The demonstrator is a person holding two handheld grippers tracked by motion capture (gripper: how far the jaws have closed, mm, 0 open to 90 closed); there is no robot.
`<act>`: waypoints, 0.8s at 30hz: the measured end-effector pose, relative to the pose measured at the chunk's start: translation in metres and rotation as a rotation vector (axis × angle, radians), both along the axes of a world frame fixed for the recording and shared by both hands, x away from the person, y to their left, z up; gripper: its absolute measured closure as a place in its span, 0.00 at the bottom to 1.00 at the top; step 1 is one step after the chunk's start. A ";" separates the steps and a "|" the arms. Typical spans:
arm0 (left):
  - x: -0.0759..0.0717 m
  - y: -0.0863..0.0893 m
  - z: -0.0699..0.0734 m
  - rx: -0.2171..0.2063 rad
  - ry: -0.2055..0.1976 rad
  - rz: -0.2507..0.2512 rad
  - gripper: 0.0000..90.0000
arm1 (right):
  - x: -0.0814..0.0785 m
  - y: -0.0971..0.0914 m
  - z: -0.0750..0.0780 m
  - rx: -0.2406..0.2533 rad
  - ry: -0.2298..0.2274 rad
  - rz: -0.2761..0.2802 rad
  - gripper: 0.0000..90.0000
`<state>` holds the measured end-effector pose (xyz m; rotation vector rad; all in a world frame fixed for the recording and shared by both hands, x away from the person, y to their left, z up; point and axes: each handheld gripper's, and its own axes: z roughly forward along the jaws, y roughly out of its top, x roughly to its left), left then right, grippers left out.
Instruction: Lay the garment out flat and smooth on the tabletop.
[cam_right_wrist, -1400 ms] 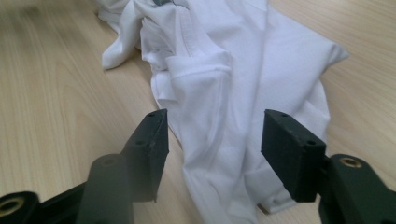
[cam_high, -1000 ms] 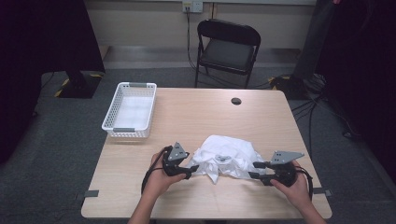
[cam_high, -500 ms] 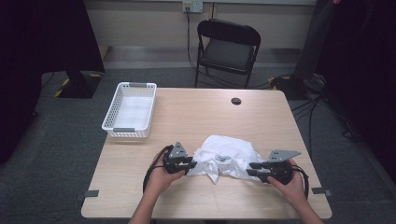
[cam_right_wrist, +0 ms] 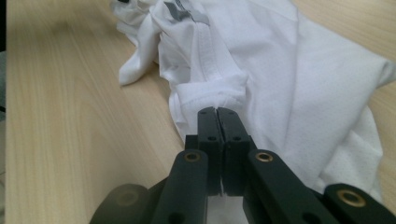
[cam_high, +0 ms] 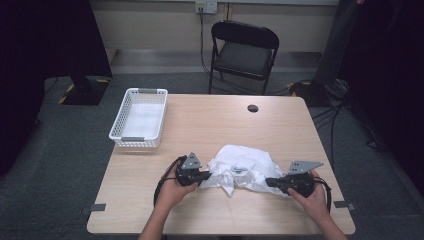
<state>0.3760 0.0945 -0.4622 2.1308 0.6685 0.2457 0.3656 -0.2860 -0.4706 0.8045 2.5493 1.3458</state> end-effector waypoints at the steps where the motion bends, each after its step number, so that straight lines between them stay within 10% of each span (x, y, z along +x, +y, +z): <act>1: 0.000 0.000 0.001 -0.006 0.002 -0.003 0.99 | 0.000 0.000 0.002 0.005 -0.003 -0.002 0.99; 24: 0.003 0.005 0.046 -0.009 -0.061 0.008 0.99 | 0.004 -0.011 0.048 0.033 -0.070 -0.018 0.99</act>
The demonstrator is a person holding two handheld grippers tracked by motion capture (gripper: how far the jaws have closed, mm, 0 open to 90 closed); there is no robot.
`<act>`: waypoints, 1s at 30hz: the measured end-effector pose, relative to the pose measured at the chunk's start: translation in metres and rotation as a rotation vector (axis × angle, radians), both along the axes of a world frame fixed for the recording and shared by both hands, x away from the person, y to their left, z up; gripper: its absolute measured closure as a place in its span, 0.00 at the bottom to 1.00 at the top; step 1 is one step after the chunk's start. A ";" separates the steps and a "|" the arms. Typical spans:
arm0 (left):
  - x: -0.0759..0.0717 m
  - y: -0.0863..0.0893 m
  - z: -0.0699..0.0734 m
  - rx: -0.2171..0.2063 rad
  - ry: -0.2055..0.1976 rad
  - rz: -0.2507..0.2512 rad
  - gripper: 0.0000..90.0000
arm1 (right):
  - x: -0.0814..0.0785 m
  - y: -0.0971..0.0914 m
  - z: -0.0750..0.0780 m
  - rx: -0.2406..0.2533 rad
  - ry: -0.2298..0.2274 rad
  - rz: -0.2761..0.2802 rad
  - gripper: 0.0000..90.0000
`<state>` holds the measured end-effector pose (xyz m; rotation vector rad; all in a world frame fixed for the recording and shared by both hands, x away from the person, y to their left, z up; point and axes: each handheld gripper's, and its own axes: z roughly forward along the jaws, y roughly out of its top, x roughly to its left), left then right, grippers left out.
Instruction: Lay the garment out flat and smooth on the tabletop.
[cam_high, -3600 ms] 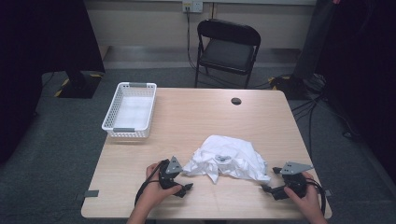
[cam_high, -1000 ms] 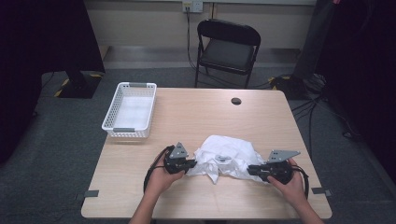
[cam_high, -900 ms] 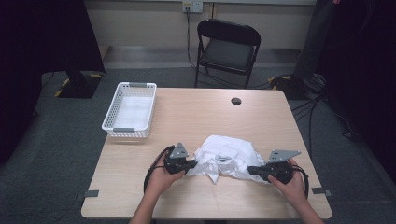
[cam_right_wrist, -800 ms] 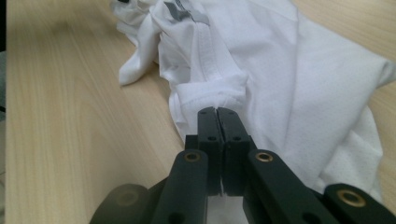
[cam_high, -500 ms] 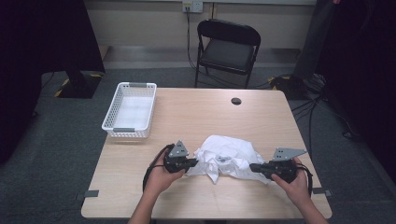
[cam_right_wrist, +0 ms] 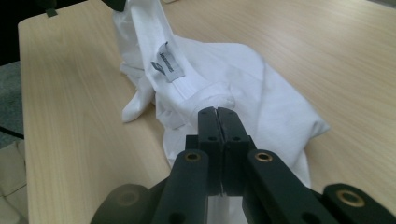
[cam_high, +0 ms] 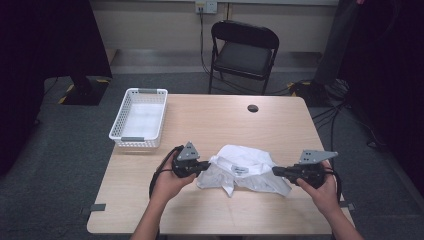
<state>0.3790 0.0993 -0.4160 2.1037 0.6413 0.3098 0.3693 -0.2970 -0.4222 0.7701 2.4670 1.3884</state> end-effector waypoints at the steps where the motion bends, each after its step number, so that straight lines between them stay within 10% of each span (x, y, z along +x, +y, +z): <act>1: 0.001 0.000 0.002 -0.002 -0.001 0.002 0.99 | 0.001 0.000 0.002 -0.001 -0.003 -0.003 0.99; 30: 0.041 0.000 0.043 -0.007 -0.039 0.028 0.99 | 0.048 -0.013 0.051 0.048 -0.025 -0.055 0.99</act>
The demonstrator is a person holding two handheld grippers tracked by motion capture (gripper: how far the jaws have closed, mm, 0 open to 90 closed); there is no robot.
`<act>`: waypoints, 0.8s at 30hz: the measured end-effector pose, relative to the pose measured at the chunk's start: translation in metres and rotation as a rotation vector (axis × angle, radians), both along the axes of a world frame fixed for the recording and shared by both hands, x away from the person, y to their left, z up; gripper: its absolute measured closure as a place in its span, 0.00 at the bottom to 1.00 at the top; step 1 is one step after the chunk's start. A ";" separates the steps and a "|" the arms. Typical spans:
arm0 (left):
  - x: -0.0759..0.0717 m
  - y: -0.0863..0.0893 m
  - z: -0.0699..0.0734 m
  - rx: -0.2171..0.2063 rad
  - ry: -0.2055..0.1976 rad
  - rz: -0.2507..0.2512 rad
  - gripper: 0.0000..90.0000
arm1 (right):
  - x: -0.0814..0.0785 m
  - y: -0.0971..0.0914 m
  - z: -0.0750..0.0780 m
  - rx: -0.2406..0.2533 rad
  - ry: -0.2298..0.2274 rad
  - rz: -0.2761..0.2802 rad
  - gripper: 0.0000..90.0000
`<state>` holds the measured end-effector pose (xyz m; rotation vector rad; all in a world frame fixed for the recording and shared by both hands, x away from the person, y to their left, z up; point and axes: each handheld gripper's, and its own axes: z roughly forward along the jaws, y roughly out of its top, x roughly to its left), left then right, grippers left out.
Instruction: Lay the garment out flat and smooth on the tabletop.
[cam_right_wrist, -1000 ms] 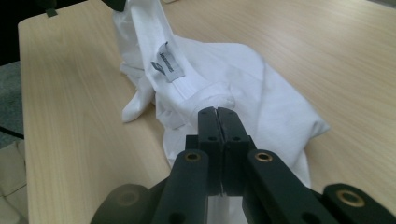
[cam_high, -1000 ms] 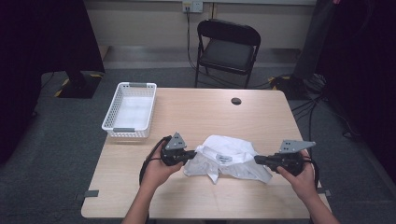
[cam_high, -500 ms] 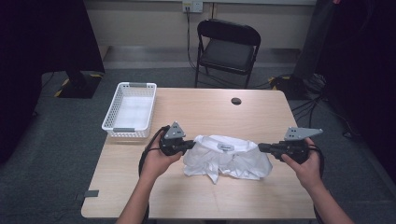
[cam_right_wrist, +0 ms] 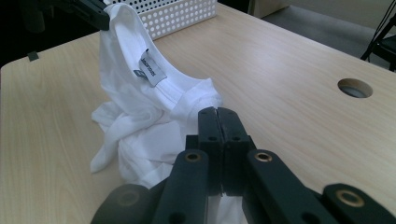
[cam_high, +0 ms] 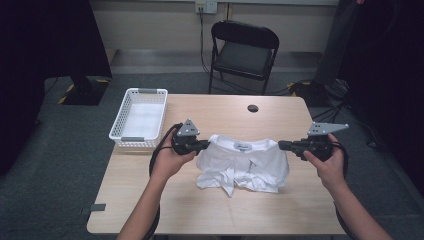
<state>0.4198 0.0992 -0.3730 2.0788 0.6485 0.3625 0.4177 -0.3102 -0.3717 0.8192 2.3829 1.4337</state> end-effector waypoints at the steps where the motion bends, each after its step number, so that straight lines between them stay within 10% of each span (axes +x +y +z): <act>1: 0.002 -0.001 0.001 -0.001 0.002 -0.002 0.99 | 0.002 0.000 0.002 -0.002 -0.003 -0.002 0.99; 11: 0.032 0.000 0.013 0.008 0.041 -0.004 0.99 | 0.030 -0.004 0.015 0.014 0.028 -0.016 0.99; 20: 0.095 -0.006 0.043 0.048 0.081 0.011 1.00 | 0.092 -0.008 0.026 0.013 0.087 -0.043 1.00; 22: 0.122 -0.010 0.050 0.052 0.070 0.057 1.00 | 0.103 -0.006 0.027 -0.009 0.088 -0.055 1.00; 24: 0.154 -0.021 0.062 0.075 -0.080 0.224 0.99 | 0.147 -0.003 0.043 -0.028 0.032 -0.238 0.99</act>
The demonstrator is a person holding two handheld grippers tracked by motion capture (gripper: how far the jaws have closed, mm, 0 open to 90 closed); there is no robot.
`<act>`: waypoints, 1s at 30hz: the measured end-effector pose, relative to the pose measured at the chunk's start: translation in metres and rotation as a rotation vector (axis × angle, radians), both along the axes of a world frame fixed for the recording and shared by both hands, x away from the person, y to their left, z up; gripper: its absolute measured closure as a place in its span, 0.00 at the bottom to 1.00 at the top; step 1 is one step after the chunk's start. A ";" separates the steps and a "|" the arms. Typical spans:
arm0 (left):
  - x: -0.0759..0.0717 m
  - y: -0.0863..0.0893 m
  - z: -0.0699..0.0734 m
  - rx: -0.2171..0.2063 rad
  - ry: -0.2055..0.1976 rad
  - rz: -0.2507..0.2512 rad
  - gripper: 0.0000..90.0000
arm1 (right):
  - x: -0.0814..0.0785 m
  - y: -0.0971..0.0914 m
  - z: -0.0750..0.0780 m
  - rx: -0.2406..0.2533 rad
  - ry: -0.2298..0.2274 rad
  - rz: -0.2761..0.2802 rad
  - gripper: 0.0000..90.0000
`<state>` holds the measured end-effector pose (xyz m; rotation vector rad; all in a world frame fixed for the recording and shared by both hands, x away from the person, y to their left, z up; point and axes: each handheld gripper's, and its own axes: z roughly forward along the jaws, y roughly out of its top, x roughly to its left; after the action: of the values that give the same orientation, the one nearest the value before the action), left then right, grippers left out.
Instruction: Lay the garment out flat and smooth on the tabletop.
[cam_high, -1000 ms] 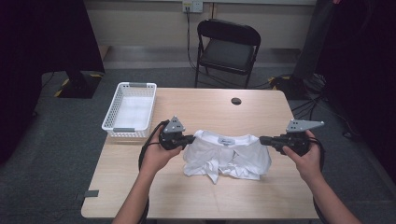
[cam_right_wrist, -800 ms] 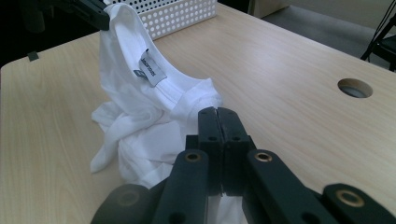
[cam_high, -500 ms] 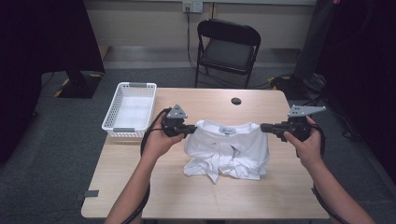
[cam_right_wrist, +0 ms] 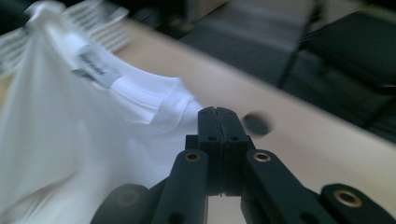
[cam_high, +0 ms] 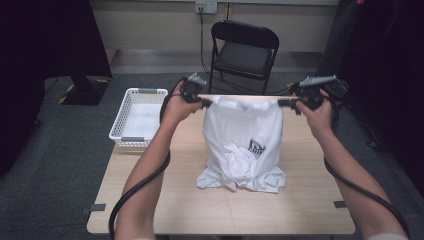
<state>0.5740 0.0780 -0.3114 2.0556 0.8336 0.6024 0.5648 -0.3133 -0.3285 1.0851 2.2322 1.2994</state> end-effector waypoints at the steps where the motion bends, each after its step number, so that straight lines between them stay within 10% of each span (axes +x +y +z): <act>1: 0.008 -0.006 0.004 0.005 -0.067 0.063 0.87 | 0.016 0.002 0.012 -0.007 -0.088 -0.121 0.92; 3: 0.013 -0.017 0.007 0.045 -0.147 0.126 0.57 | 0.025 0.008 0.020 -0.059 -0.139 -0.215 0.70; 8: -0.013 -0.031 -0.023 0.020 -0.021 0.024 0.29 | -0.006 0.015 0.006 -0.040 -0.123 -0.117 0.39; 16: -0.070 -0.020 -0.083 -0.009 0.078 -0.012 0.24 | -0.065 0.013 -0.043 -0.028 -0.057 -0.041 0.22; 30: -0.118 -0.015 -0.131 -0.074 0.131 -0.064 0.19 | -0.122 0.024 -0.096 -0.033 0.008 0.019 0.14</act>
<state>0.4558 0.0633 -0.4426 2.0626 0.8492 0.3989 0.4429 -0.2893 -0.4249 1.0616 2.2671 1.2633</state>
